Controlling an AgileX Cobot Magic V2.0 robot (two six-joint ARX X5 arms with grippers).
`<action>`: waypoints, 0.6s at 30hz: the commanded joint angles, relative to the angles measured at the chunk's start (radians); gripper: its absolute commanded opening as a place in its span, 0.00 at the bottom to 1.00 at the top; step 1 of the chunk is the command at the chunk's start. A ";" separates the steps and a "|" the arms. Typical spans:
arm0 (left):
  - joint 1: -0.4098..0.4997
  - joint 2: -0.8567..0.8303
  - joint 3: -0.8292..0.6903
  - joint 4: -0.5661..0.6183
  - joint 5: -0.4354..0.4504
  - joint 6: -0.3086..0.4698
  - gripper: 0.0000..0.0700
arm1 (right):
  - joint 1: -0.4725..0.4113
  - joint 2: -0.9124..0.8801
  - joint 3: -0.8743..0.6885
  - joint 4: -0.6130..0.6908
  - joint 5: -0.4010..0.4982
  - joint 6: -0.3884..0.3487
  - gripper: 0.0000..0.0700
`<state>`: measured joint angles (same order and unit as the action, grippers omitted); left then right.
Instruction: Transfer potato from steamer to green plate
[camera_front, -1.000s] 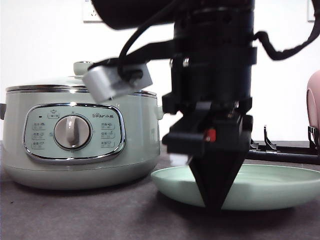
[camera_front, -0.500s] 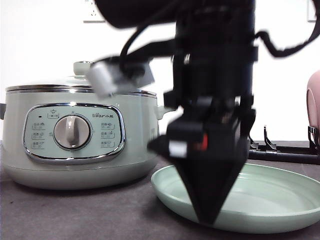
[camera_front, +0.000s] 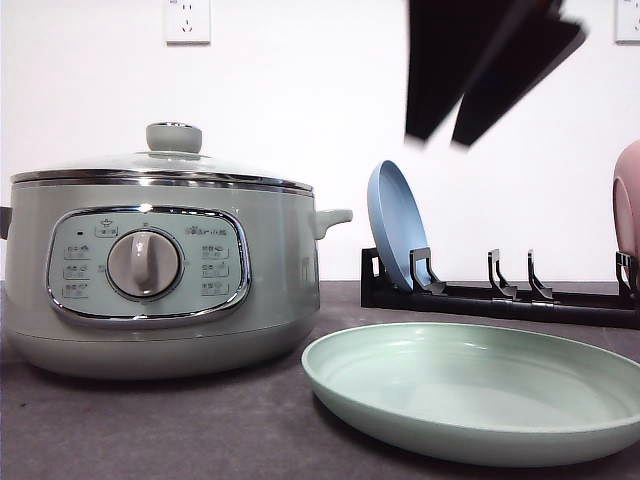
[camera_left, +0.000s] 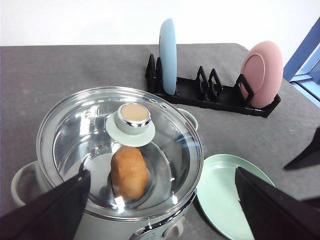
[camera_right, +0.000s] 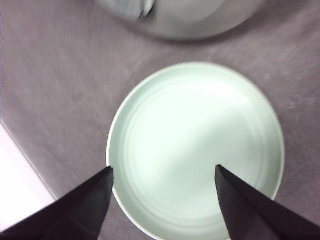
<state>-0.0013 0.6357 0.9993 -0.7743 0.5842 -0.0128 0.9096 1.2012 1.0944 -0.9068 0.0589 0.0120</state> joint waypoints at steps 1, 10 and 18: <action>-0.001 0.006 0.023 0.011 0.010 0.013 0.85 | -0.043 -0.027 0.019 0.002 -0.052 0.003 0.58; -0.001 0.006 0.023 0.011 0.010 0.013 0.85 | -0.339 -0.166 0.019 0.001 -0.420 -0.030 0.58; -0.001 0.006 0.023 0.007 0.010 0.013 0.85 | -0.491 -0.190 0.019 0.016 -0.683 -0.050 0.58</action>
<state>-0.0013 0.6357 0.9993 -0.7751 0.5842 -0.0128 0.4194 1.0050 1.0950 -0.9025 -0.6076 -0.0227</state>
